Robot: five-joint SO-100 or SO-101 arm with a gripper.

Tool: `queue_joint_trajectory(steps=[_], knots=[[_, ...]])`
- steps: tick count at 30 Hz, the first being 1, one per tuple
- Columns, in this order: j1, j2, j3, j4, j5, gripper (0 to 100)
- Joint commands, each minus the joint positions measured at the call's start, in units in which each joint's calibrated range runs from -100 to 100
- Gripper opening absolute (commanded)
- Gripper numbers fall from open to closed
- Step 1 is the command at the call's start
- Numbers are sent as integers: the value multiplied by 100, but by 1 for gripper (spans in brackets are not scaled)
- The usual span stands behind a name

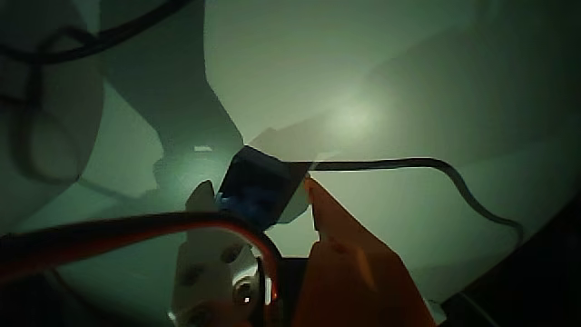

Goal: Grab the blue brick and put it into the cup

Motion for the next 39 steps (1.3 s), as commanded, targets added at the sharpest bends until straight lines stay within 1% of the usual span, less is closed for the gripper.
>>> queue_joint_trajectory(steps=[1,4,7,11,14,25,28,31,34,36,39], knots=[[11,-971,560,-262,-446,36],[11,-1246,823,-425,-744,35],[2,-1384,1040,-547,-783,35],[-14,-1625,1520,-847,-695,35],[-96,-1556,1539,-977,-705,35],[-360,-240,977,-1424,-427,33],[-418,-8,859,-1603,-334,29],[-475,379,524,-1635,-358,24],[-442,662,333,-1651,-422,15],[-418,611,270,-1708,-495,0],[-434,379,152,-1521,-519,0]])
